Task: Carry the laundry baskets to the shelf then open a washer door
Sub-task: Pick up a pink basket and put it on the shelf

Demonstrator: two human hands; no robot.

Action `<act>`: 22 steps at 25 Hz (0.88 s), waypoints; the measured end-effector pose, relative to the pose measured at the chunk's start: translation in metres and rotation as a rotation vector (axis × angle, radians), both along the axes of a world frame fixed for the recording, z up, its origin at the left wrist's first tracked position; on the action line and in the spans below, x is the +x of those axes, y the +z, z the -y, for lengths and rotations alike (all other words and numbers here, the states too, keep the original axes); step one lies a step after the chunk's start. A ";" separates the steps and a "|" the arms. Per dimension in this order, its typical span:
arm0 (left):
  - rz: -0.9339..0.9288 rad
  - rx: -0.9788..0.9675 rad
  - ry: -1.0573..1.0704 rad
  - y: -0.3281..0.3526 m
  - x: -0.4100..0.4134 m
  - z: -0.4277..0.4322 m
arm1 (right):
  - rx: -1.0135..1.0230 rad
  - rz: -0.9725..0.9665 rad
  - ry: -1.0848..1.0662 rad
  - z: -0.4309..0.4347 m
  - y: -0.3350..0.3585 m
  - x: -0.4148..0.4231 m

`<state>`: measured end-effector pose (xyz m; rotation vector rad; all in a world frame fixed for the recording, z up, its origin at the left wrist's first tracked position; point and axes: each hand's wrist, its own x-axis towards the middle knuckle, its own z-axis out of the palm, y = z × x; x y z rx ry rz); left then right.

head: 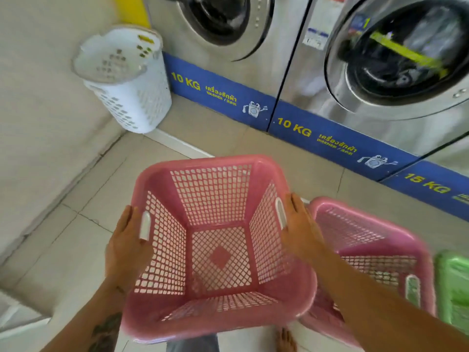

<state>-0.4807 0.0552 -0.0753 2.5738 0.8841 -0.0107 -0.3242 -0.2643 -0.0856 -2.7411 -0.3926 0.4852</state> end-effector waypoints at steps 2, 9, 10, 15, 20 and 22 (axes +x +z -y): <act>0.069 0.009 0.083 0.041 -0.044 0.030 | 0.015 0.067 0.114 0.012 0.034 -0.018; 0.124 0.062 0.409 0.136 -0.244 0.112 | 0.120 0.114 0.502 0.008 0.133 -0.104; 0.123 0.082 0.475 0.145 -0.279 0.120 | 0.131 0.109 0.575 -0.003 0.146 -0.126; 0.183 0.123 0.750 0.177 -0.439 0.149 | 0.120 0.117 0.879 -0.062 0.193 -0.247; 0.276 0.203 1.000 0.207 -0.609 0.175 | 0.160 0.168 1.112 -0.123 0.221 -0.407; 0.300 0.232 1.085 0.214 -0.680 0.179 | 0.182 0.184 1.171 -0.148 0.225 -0.475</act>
